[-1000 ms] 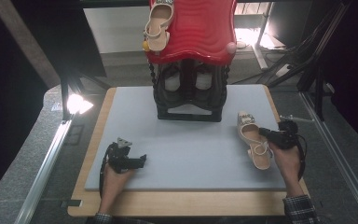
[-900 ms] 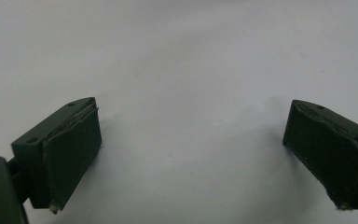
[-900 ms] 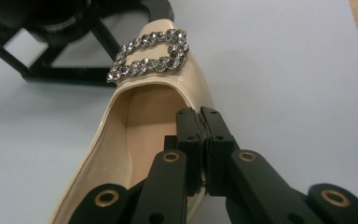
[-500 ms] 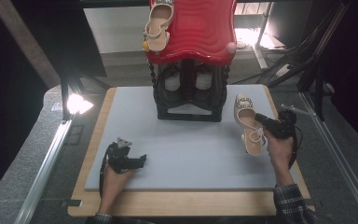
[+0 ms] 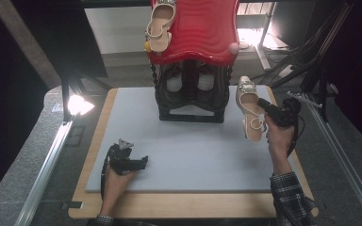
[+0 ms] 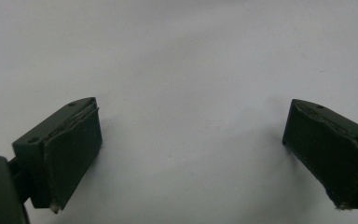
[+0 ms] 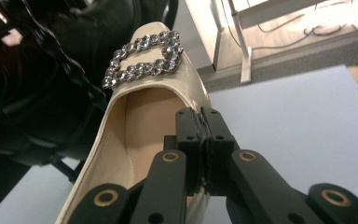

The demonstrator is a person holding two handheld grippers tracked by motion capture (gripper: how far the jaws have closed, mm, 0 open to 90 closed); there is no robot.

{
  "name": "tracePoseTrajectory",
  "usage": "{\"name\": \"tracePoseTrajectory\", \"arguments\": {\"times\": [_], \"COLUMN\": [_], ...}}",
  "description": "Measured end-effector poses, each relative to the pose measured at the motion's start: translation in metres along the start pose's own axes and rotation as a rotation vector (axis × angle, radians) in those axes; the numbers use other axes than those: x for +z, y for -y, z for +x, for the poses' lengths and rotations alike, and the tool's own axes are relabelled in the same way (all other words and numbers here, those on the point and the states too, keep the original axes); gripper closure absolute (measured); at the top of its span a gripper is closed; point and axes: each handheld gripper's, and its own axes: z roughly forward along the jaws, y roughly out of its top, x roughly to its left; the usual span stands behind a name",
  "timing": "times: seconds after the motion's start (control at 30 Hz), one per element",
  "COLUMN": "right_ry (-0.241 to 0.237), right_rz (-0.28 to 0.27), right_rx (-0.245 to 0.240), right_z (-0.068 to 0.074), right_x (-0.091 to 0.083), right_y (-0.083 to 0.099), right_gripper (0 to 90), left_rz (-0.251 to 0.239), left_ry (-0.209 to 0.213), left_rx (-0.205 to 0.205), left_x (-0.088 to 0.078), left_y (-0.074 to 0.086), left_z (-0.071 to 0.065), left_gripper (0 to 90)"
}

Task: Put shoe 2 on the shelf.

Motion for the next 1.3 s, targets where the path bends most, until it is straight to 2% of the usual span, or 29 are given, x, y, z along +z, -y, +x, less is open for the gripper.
{"name": "tracePoseTrajectory", "arguments": {"times": [0.2, 0.43, 0.57, 1.3], "right_ry": [-0.010, -0.027, -0.031, 0.000], "right_rz": [-0.053, -0.119, -0.148, -0.245], "right_rx": [0.008, 0.055, 0.059, 0.068], "right_z": [0.010, 0.018, 0.023, 0.039], "right_x": [0.002, 0.003, 0.006, 0.029], "right_y": [-0.019, -0.043, -0.057, -0.138], "right_gripper": [87.2, 87.2, 87.1, 87.1], "left_rz": [0.000, -0.001, -0.001, -0.006], "left_ry": [-0.001, -0.001, -0.001, -0.003], "left_rx": [0.000, 0.001, 0.000, 0.000], "left_x": [0.000, 0.000, 0.000, 0.000], "left_y": [0.000, 0.000, 0.000, 0.000], "left_z": [0.000, 0.000, 0.000, 0.000], "left_gripper": [4.4, 4.4, 4.4, 4.5]}}
